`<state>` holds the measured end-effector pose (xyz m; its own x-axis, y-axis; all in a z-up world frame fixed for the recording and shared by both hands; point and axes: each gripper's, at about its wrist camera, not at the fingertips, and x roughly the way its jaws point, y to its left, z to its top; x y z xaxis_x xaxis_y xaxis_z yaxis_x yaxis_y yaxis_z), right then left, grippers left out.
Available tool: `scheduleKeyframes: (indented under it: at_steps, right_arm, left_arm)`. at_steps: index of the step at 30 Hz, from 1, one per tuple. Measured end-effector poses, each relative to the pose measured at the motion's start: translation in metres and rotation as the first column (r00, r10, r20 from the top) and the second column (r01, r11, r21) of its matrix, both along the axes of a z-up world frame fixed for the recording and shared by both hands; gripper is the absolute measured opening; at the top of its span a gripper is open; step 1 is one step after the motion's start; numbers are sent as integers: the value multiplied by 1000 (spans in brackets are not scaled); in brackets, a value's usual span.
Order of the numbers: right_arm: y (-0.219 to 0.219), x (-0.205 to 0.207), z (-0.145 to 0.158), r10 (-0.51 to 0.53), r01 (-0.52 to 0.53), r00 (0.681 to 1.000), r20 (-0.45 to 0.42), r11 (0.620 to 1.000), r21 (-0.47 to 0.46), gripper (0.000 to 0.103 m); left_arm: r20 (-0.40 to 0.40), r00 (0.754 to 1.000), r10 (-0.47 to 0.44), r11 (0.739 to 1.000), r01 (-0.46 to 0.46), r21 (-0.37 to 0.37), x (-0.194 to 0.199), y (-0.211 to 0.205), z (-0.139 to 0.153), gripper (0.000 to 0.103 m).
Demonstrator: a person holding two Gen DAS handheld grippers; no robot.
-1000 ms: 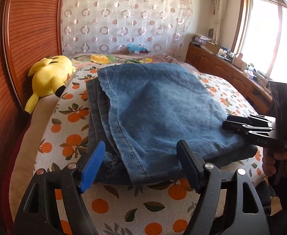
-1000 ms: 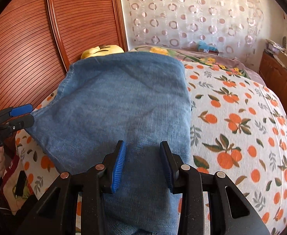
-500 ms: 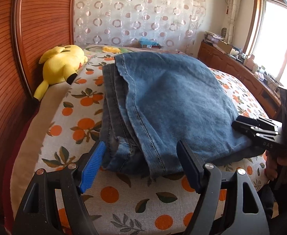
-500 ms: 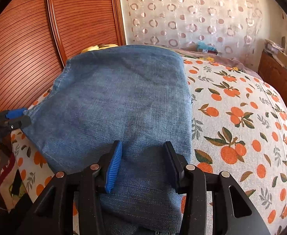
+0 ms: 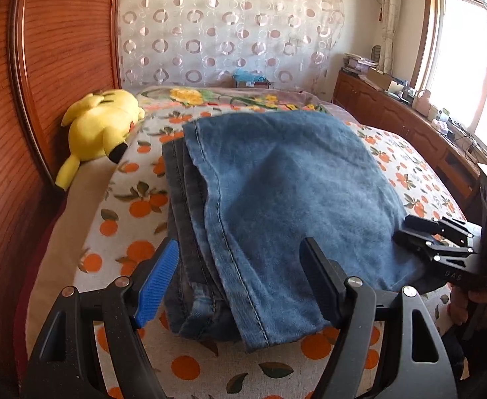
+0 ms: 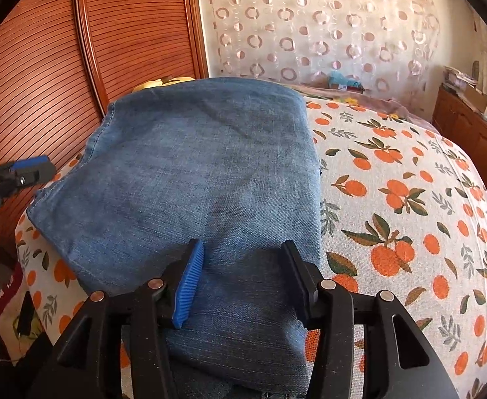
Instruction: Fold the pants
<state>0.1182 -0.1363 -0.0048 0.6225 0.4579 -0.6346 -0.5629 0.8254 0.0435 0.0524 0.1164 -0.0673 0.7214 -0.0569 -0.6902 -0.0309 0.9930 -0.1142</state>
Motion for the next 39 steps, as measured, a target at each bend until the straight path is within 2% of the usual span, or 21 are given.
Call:
scheduleKeyframes:
  at_steps: [7, 18, 26, 39]
  right_arm:
    - [-3, 2, 0, -7, 7, 1000, -10, 1000, 8, 53]
    - [-24, -12, 8, -23, 23, 999, -38, 1000, 1, 55]
    - [-44, -27, 14, -37, 39, 997, -73, 999, 33, 55]
    - [-47, -34, 9, -37, 45, 991, -130, 997, 59, 55]
  left_arm:
    - [-69, 998, 7, 1000, -7, -4, 1, 3, -28, 76]
    - [-57, 998, 2, 999, -3, -34, -2, 5, -39, 76]
    - [-43, 999, -3, 1000, 2, -21, -4, 4, -39, 76]
    - [-34, 999, 0, 1000, 0, -5, -3, 4, -40, 76]
